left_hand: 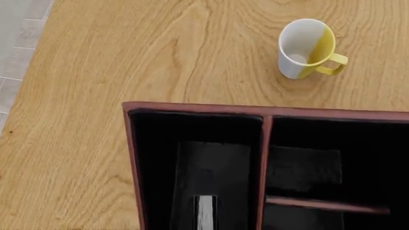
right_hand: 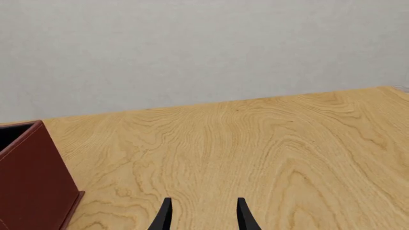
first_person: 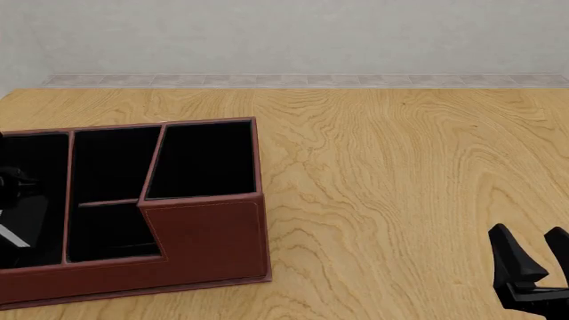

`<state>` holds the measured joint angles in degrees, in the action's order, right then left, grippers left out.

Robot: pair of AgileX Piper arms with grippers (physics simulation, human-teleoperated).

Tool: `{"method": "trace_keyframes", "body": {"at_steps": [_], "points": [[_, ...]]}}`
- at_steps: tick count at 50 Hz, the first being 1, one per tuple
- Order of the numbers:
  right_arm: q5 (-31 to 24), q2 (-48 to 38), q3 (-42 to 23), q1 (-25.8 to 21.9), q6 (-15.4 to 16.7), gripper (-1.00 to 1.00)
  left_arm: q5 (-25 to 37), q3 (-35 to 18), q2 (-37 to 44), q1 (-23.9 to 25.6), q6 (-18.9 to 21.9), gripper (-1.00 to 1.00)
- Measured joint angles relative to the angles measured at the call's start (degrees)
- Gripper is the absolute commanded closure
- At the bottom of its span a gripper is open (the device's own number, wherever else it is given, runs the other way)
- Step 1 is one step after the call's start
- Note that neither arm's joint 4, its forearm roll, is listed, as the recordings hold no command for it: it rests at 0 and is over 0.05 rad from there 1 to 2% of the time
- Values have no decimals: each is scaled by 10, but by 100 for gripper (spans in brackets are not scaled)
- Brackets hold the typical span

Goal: Pick up the book and place it in the left compartment of the caddy.

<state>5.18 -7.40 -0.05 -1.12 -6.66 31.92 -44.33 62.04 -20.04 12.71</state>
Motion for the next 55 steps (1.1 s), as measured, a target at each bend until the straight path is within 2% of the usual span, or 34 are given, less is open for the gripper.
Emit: {"method": "trace_keyframes", "body": {"at_steps": [55], "points": [[1,-1,0,0,-1,-100,-22,43,2,-13,4,100]]}}
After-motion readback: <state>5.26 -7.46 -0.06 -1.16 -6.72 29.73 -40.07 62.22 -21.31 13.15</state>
